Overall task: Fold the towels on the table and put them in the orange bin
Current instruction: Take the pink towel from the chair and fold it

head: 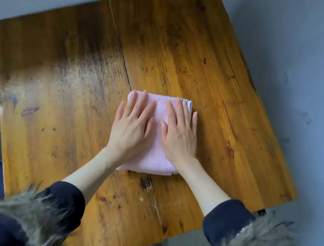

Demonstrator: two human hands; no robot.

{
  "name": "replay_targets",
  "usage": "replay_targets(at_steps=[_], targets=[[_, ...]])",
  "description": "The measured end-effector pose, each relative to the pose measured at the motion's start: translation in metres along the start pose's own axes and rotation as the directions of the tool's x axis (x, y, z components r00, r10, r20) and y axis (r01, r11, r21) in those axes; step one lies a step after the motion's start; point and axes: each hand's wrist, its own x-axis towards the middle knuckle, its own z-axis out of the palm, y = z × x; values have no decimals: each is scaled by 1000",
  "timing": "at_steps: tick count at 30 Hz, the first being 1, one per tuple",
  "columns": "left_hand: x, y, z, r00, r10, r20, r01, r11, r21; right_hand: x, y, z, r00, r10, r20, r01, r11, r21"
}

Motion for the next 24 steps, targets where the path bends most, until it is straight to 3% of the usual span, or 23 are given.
replay_targets(at_steps=[12, 19, 22, 24], targets=[[-28, 3, 3, 1000, 27, -8, -27, 999, -32, -36, -4, 0, 1000, -17, -17, 18, 999, 50], [-65, 4, 9, 998, -17, 67, 18, 1000, -16, -62, 0, 4, 990, 7, 142, -3, 1000, -29], [-61, 5, 2, 995, -40, 90, 49, 993, -106, -58, -3, -2, 990, 7, 142, -9, 1000, 15], [-59, 5, -5, 997, -43, 61, 53, 980, -190, -55, -4, -9, 998, -6, 65, -1, 994, 114]])
